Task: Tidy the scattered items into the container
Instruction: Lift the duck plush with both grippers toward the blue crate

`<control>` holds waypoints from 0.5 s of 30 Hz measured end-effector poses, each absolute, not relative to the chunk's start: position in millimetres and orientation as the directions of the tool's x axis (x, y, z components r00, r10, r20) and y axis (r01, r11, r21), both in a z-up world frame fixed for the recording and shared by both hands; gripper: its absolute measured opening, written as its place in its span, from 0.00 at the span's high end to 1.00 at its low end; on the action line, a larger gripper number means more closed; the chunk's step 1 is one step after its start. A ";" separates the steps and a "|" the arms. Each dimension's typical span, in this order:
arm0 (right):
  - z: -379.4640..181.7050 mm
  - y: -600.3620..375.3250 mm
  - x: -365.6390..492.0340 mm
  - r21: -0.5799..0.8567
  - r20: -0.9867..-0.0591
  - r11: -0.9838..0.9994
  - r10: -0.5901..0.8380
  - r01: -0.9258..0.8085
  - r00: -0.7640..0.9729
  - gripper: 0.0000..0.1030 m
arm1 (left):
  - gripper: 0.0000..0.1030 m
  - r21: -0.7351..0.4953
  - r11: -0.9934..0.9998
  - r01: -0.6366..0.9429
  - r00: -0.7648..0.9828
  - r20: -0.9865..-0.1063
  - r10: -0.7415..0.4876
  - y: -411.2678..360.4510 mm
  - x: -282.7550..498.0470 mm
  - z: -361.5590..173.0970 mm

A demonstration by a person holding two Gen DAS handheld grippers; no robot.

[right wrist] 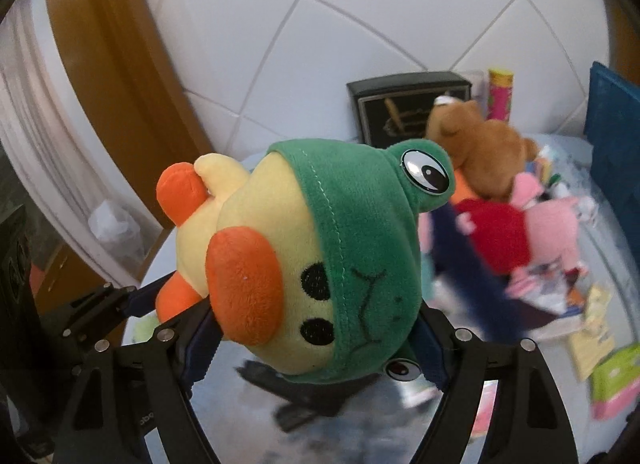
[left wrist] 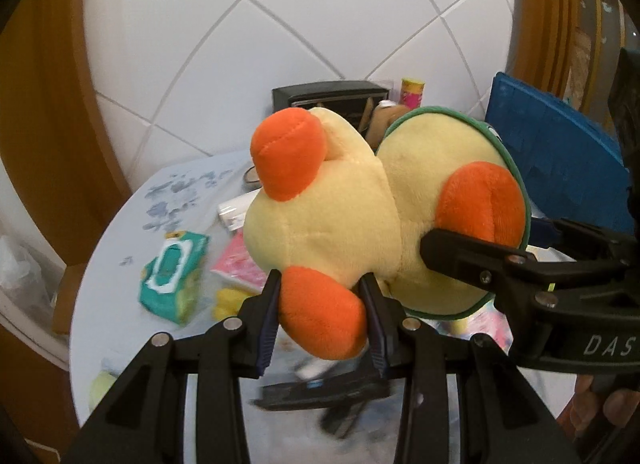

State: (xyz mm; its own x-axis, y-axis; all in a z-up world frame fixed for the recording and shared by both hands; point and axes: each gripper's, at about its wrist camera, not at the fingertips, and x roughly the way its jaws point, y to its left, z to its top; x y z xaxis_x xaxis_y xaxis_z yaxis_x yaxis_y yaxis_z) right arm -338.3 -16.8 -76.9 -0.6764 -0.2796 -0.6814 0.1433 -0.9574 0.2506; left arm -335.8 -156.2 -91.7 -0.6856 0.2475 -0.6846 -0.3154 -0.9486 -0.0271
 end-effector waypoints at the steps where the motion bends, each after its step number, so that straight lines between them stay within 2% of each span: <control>1: -74.5 -4.4 -337.0 0.244 -0.681 -0.958 -0.282 0.154 -0.676 0.21 | 0.64 -0.028 -0.951 -0.307 -0.689 -0.683 0.242 -143.7 -332.6 -90.2; 7: -64.3 63.0 -321.4 0.220 -0.680 -0.956 -0.294 0.195 -0.672 0.21 | 0.64 -0.039 -0.961 -0.273 -0.705 -0.672 0.227 -74.2 -312.1 -83.9; 15: -62.3 141.3 -298.4 0.252 -0.667 -0.955 -0.290 0.159 -0.686 0.21 | 0.64 -0.007 -0.947 -0.322 -0.701 -0.671 0.243 -0.4 -299.9 -72.8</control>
State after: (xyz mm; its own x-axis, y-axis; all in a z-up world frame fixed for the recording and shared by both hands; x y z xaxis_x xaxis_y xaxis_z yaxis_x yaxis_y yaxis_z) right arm -298.4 141.3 -62.3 -0.6861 -0.2905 -0.6670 0.1590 -0.9545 0.2522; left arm -299.9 -0.4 -72.8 -0.7005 0.2429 -0.6710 -0.3217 -0.9468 -0.0069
